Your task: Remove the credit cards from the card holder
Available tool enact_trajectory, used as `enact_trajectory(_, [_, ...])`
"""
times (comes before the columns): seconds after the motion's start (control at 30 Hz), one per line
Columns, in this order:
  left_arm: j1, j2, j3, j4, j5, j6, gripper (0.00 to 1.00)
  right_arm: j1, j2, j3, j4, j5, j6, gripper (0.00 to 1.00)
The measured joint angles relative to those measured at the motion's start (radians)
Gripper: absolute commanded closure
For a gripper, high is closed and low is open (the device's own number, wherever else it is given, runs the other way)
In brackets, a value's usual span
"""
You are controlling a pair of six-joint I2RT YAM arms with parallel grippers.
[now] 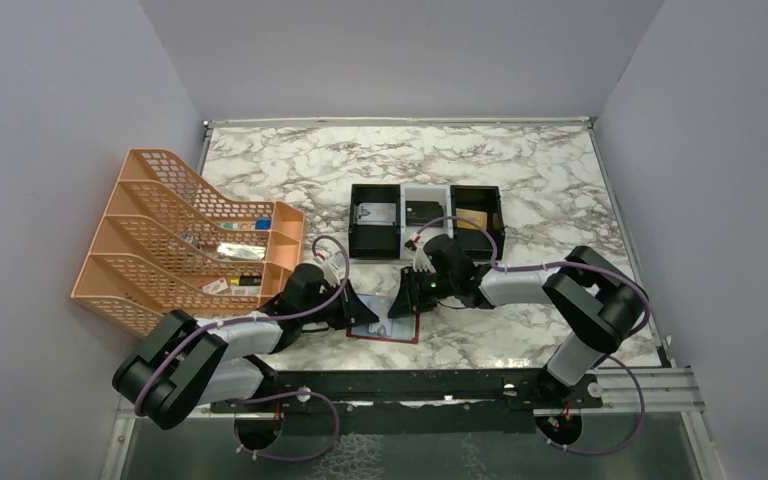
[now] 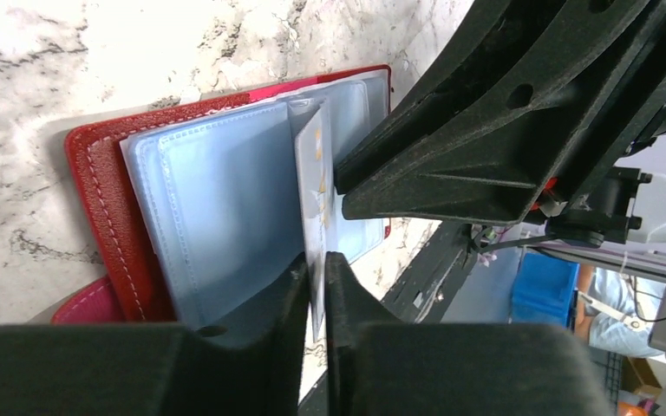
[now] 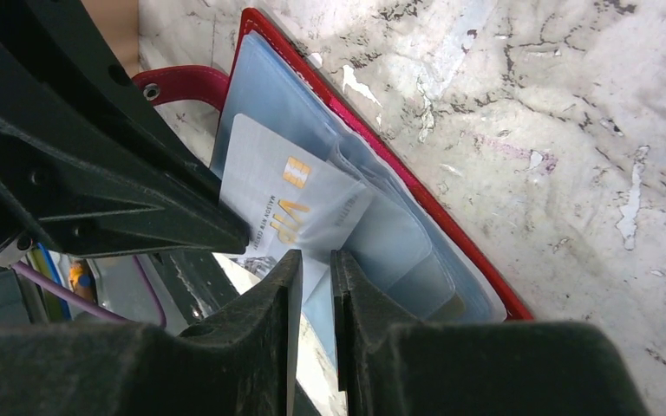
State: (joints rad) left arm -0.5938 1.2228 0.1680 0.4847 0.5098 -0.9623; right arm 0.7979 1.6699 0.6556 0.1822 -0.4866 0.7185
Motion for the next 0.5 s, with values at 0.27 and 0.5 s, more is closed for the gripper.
enact_trajectory(0.27, [-0.004,-0.003,0.008,0.000,-0.003,-0.002,1.00,0.002,-0.023,0.009,-0.041,0.032,-0.018,0.71])
enact_trajectory(0.5, [-0.004,-0.166,0.024,-0.124,-0.084,0.016,1.00,0.000,-0.208,0.009,-0.193,0.210,-0.071,0.52])
